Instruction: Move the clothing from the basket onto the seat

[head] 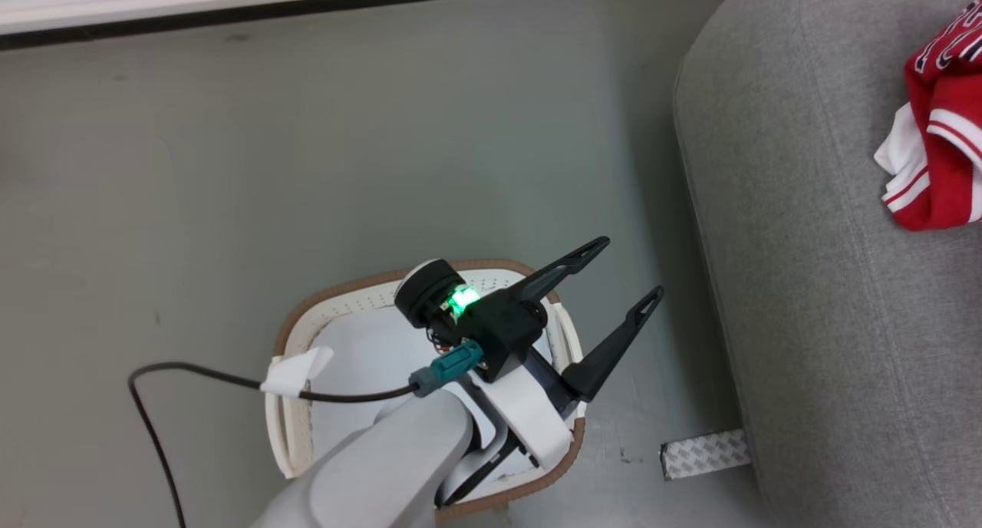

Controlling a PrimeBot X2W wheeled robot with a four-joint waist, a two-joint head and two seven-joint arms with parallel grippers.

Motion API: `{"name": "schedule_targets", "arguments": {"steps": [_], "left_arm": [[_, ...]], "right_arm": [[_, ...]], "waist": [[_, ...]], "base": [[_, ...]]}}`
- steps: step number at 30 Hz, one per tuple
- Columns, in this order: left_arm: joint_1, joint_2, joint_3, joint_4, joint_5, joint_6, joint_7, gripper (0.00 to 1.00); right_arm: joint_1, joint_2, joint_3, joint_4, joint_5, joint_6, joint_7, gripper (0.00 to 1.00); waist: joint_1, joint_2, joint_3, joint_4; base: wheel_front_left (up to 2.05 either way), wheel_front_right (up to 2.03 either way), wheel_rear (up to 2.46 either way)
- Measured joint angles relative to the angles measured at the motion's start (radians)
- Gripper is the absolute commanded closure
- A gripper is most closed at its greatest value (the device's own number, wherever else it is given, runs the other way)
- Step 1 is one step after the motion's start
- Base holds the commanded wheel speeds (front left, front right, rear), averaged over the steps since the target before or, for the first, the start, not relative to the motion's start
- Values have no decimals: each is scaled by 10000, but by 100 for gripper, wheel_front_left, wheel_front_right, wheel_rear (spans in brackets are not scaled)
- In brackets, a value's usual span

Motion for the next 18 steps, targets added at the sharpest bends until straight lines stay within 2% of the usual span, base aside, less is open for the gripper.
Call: {"name": "schedule_targets", "arguments": {"steps": [1,2,3,4,8,12,18], "left_arm": [[0,0,0,0,0,0,0,0],[55,-13,31,77,-67,2,-31,0],[114,-17,40,125,-96,17,-33,0],[210,-25,61,167,-140,25,-36,0],[611,-19,255,339,-311,82,-67,0],[1087,86,569,326,-579,209,-84,0],[2003,418,1298,38,-846,506,-96,0]], "right_arm": [[0,0,0,0,0,0,0,91],[-32,10,360,123,167,0,59,54],[-44,12,541,157,180,0,92,4],[-55,10,742,151,219,0,104,0],[-31,-113,1622,128,527,0,311,0],[-6,-548,2282,-48,681,0,267,0],[-24,-725,2917,-982,692,0,-130,0]], "waist": [[0,0,0,0],[0,0,-202,-26],[0,0,-324,-44],[0,0,-464,-68],[-1,0,-1124,-176],[-1,0,-1963,-270],[-3,0,-3392,-333]], "base": [[0,0,0],[0,0,0],[0,0,0],[0,0,0],[0,0,0],[0,0,0],[0,0,0]]}}
